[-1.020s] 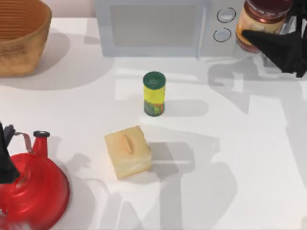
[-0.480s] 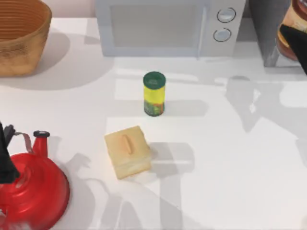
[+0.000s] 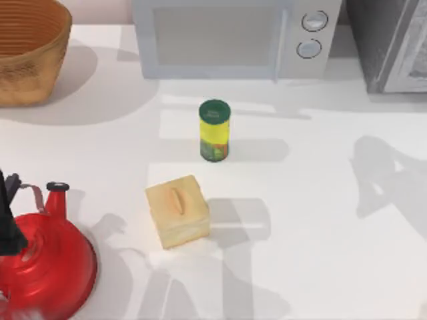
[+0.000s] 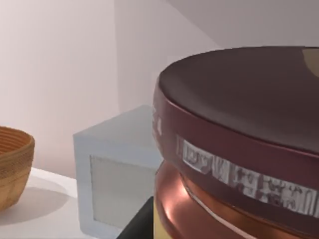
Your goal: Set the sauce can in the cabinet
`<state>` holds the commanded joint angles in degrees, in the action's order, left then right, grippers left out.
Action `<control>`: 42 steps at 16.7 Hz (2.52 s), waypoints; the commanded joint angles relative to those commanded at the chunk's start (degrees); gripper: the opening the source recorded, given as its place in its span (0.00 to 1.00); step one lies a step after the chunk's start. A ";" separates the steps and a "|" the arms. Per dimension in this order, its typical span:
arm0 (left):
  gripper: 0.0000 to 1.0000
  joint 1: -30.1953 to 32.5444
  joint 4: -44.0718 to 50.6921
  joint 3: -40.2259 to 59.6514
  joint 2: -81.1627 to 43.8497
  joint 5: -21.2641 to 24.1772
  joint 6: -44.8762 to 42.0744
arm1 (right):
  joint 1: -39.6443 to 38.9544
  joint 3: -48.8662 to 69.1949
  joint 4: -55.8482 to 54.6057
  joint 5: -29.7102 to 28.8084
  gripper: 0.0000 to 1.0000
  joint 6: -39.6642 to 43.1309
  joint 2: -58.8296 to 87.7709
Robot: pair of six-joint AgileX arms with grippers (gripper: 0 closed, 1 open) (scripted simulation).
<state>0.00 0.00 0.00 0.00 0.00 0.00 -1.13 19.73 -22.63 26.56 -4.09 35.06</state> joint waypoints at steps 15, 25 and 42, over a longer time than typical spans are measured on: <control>1.00 0.00 0.00 0.00 0.00 0.00 0.00 | 1.12 -19.73 22.63 -26.57 0.00 4.09 -35.06; 1.00 0.00 0.00 0.00 0.00 0.00 0.00 | -1.06 0.22 28.06 -28.69 0.00 4.14 -20.26; 1.00 0.00 0.00 0.00 0.00 0.00 0.00 | -7.11 54.53 43.88 -34.12 0.00 3.12 19.84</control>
<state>0.00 0.00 0.00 0.00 0.00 0.00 -8.24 74.26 21.25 -7.56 -0.97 54.90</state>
